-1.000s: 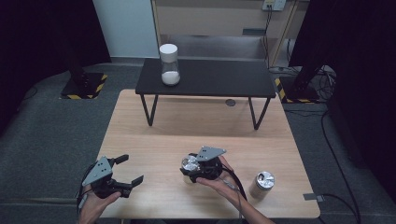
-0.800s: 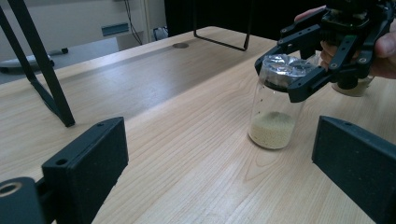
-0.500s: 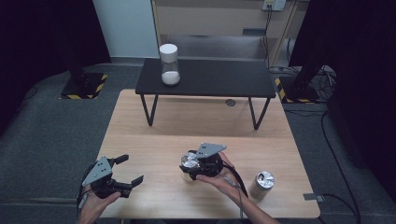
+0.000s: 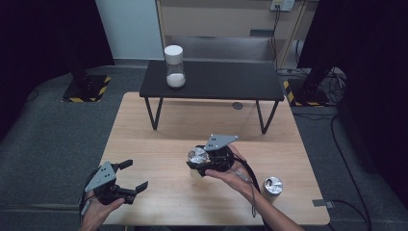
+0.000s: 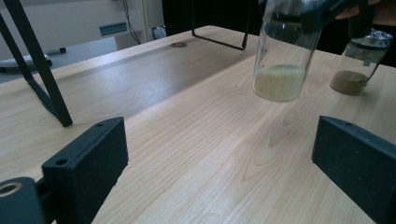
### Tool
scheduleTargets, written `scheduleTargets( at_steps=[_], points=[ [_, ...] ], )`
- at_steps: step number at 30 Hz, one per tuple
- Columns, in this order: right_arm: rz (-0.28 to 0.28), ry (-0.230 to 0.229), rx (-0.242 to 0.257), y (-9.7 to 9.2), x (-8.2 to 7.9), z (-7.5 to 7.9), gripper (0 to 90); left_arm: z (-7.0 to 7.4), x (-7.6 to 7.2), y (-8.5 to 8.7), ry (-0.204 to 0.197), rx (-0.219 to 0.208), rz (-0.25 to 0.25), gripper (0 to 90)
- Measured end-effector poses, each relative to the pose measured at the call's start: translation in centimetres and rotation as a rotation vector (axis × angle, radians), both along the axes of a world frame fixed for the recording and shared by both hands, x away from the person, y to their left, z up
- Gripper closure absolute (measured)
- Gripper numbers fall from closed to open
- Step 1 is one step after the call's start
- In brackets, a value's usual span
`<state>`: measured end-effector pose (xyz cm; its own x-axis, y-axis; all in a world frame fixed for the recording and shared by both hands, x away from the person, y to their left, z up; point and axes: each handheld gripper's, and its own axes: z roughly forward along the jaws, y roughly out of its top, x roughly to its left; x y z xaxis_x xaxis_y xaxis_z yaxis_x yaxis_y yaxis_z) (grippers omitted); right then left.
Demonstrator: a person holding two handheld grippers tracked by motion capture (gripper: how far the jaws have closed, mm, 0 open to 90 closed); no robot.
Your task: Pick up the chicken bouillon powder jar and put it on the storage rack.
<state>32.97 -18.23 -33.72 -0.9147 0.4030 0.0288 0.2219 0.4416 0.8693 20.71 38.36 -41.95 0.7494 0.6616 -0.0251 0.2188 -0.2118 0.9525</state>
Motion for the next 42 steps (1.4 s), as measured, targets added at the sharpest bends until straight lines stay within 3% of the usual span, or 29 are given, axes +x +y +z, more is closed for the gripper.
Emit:
scheduleTargets(
  at_steps=[27, 42],
  points=[
    [-0.024, -0.019, 0.000, -1.5, 2.0, 10.3, 35.6, 0.0, 0.1, 0.0, 0.002, 0.002, -0.004, 2.5],
    [-0.093, -0.029, 0.015, -2.3, 2.8, 15.6, 35.6, 0.0, 0.2, -0.1, 0.002, 0.002, -0.009, 2.6]
  ],
)
